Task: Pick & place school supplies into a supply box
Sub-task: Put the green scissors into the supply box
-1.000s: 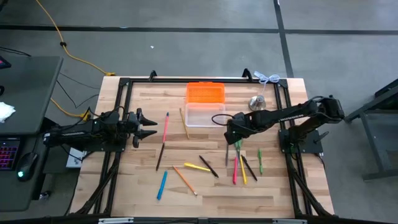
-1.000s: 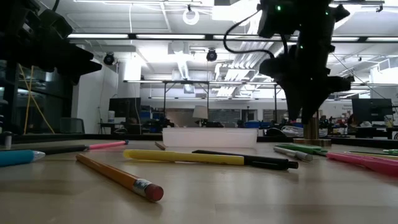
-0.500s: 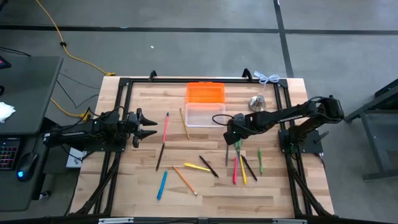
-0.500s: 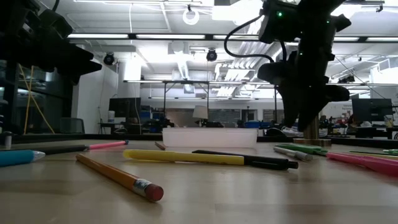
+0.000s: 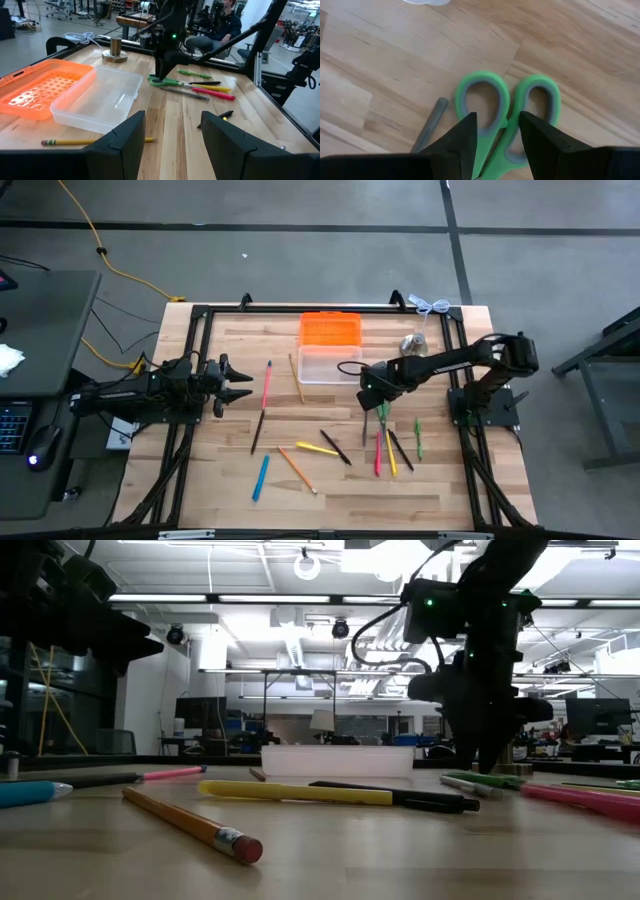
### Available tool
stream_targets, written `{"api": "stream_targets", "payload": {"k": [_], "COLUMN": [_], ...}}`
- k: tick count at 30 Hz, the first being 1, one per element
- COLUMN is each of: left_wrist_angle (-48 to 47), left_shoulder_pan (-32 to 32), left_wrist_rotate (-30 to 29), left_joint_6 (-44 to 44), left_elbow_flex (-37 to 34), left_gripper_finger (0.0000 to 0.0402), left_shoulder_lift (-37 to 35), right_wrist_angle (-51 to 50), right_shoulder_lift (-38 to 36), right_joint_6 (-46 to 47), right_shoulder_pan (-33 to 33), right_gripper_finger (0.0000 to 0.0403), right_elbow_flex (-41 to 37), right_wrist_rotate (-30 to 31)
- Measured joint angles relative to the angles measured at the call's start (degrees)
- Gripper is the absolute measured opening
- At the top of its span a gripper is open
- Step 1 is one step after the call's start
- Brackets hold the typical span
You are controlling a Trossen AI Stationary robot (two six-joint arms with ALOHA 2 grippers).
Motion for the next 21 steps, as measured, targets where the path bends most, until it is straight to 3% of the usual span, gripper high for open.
{"api": "stream_targets", "payload": {"k": [21], "left_wrist_angle": [0.0], "left_shoulder_pan": [0.0], "left_wrist_rotate": [0.0], "left_joint_6": [0.2], "left_elbow_flex": [0.0], "left_gripper_finger": [0.0223], "left_shoulder_lift": [0.0], "right_wrist_angle": [-4.2], "right_shoulder_lift": [2.7], "right_joint_6": [-3.7], "right_shoulder_pan": [0.0], "right_gripper_finger": [0.0130], "right_elbow_flex": [3.9], "right_wrist_rotate": [3.7]}}
